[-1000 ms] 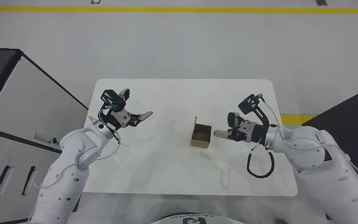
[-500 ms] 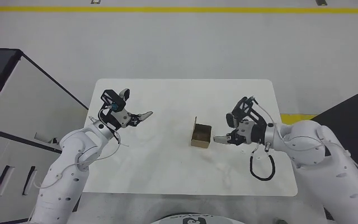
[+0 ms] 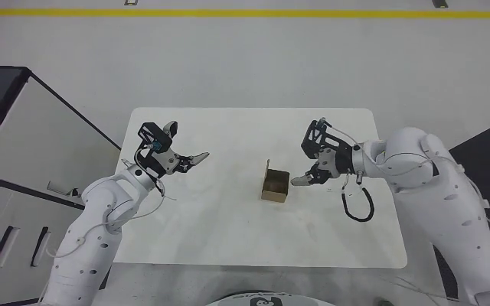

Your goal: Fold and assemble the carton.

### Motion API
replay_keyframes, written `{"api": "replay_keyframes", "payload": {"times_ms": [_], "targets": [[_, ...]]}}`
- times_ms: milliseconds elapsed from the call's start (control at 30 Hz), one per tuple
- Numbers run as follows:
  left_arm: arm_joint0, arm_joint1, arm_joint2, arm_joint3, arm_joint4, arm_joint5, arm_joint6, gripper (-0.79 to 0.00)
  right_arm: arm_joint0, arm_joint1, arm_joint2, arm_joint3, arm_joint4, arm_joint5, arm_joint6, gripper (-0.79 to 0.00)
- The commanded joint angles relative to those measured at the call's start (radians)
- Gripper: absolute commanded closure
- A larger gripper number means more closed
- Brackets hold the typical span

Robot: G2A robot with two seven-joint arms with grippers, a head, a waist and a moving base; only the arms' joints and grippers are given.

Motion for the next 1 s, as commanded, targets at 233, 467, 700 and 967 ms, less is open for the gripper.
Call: {"api": "replay_keyframes", "payload": {"times_ms": [233,467,700,967], "targets": [[0.000,0.000,0.000,0.000,0.000,0.000,0.000,-0.785,-0.008,0.000,-0.005,0.004,-0.021,0.010,-0.001,-0.785],[0.012,-0.001,0.026,0.010,0.011,-0.020,0.004,-0.785,0.066,-0.017,-0.093,0.085,-0.127,-0.006,-0.044,-0.785],[0.019,-0.005,0.089,0.031,0.055,-0.038,0.002,-0.785,0.164,-0.049,-0.216,0.191,-0.168,-0.012,-0.068,-0.785],[0.017,-0.005,0.097,0.036,0.062,-0.041,0.007,-0.785,0.186,-0.057,-0.237,0.225,-0.162,-0.013,-0.071,-0.785]]}}
